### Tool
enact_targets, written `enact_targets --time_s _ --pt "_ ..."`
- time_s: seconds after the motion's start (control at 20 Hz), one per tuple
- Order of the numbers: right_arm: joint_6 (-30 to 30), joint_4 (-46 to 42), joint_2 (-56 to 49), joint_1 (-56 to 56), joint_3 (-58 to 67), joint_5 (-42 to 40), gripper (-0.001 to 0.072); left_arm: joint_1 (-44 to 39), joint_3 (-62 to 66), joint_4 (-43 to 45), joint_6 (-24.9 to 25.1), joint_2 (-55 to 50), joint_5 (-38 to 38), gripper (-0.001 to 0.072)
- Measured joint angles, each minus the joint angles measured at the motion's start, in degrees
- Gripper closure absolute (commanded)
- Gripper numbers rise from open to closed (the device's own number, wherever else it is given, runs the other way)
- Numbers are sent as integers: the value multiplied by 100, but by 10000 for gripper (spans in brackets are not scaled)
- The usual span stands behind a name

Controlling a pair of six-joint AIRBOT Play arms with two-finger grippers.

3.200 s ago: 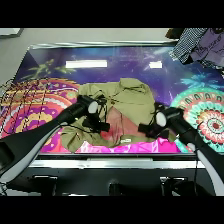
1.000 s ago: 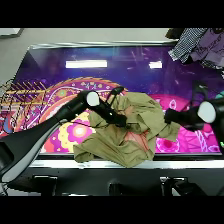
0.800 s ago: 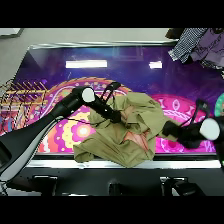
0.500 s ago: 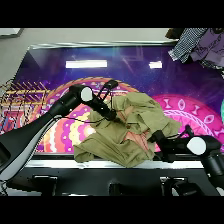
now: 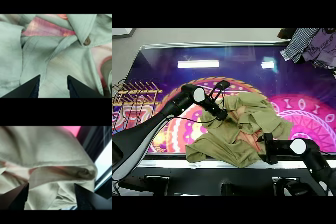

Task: Fold the clothes and pants, and hang the long-sleeved shirts on hangers.

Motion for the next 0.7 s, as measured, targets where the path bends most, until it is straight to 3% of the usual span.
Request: enact_targets --time_s 0.25,0.3,0.35,0.45,0.5,0.7 --pt "-339 450 -605 0 -24 -68 91 0 0 35 0 -2 2 309" --pt "-404 522 -706 0 -24 -98 123 2 0 55 0 -2 0 309" --pt "-481 575 -785 0 -24 -101 247 2 0 66 -2 -2 2 309" --pt "-627 684 -898 0 -26 -101 628 4 0 92 0 -2 2 309" --pt "-719 750 -931 0 -26 -94 687 4 0 101 0 -2 2 309" --pt "-1178 881 -861 0 -11 179 687 -26 0 105 57 -2 28 307"
